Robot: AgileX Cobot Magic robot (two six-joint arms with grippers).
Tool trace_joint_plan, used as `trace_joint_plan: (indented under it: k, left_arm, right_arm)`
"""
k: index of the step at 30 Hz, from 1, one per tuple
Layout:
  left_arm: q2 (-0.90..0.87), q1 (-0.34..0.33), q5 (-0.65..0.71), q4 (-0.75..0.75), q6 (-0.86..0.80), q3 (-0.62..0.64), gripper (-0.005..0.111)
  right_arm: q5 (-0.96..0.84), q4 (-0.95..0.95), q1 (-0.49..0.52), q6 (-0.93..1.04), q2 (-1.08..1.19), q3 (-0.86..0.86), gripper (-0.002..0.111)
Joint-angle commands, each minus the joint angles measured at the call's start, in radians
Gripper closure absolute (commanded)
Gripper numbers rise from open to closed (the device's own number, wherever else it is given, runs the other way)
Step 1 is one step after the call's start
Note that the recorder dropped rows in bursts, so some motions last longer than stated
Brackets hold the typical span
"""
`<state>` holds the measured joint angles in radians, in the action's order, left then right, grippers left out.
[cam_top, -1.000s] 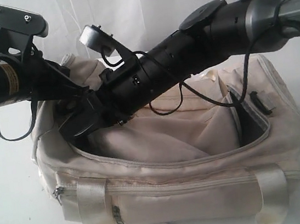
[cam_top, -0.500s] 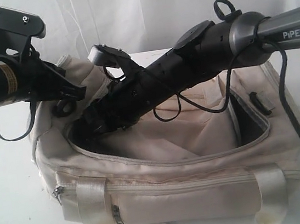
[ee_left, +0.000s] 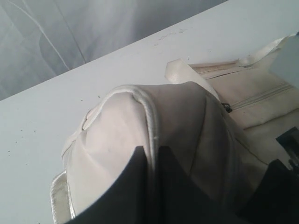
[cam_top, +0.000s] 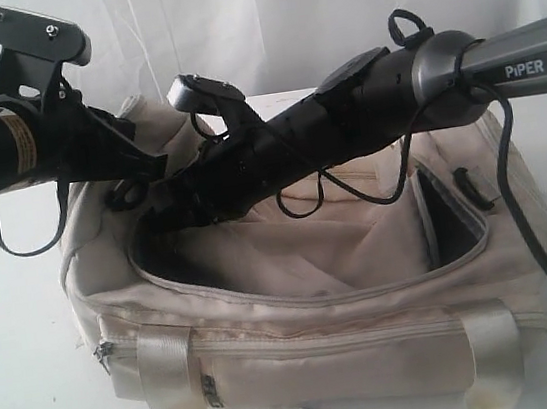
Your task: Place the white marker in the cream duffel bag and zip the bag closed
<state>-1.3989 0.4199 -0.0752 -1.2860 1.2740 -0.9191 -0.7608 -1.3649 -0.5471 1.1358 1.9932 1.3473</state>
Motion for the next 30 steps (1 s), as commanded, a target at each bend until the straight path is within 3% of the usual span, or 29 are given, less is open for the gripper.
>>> trace_joint_plan:
  k: [1, 8, 11, 17, 22, 25, 27, 28, 30]
  left_arm:
    - [0.015, -0.002, -0.018, -0.012, 0.011, -0.013, 0.107]
    - [0.015, -0.002, -0.015, -0.012, 0.011, -0.013, 0.107]
    - [0.015, -0.002, -0.011, -0.012, 0.011, -0.013, 0.107]
    - [0.015, -0.002, -0.007, -0.012, 0.008, -0.013, 0.107]
    - [0.015, -0.002, -0.024, -0.012, 0.012, -0.013, 0.107]
    - [0.024, -0.002, -0.037, -0.009, 0.035, -0.013, 0.095]
    - [0.034, -0.002, -0.033, -0.009, 0.035, -0.013, 0.079]
    - [0.045, -0.002, -0.004, -0.005, 0.044, -0.013, 0.064]
    - [0.056, -0.002, 0.020, -0.005, 0.066, -0.013, 0.052]
  right_arm:
    - [0.008, -0.007, 0.012, 0.012, -0.007, 0.000, 0.093]
    - [-0.018, 0.001, 0.044, 0.010, -0.007, 0.000, 0.103]
    - [-0.132, 0.001, 0.044, 0.010, -0.007, 0.000, 0.108]
    - [-0.302, 0.011, 0.044, 0.010, -0.007, 0.000, 0.108]
    - [-0.289, 0.016, 0.046, 0.010, -0.007, 0.000, 0.108]
    - [-0.287, 0.016, 0.046, 0.010, -0.007, 0.000, 0.108]
    - [-0.289, 0.016, 0.046, 0.010, -0.007, 0.000, 0.108]
    - [-0.289, 0.016, 0.046, 0.010, -0.007, 0.000, 0.108]
    - [-0.289, 0.016, 0.046, 0.010, -0.007, 0.000, 0.108]
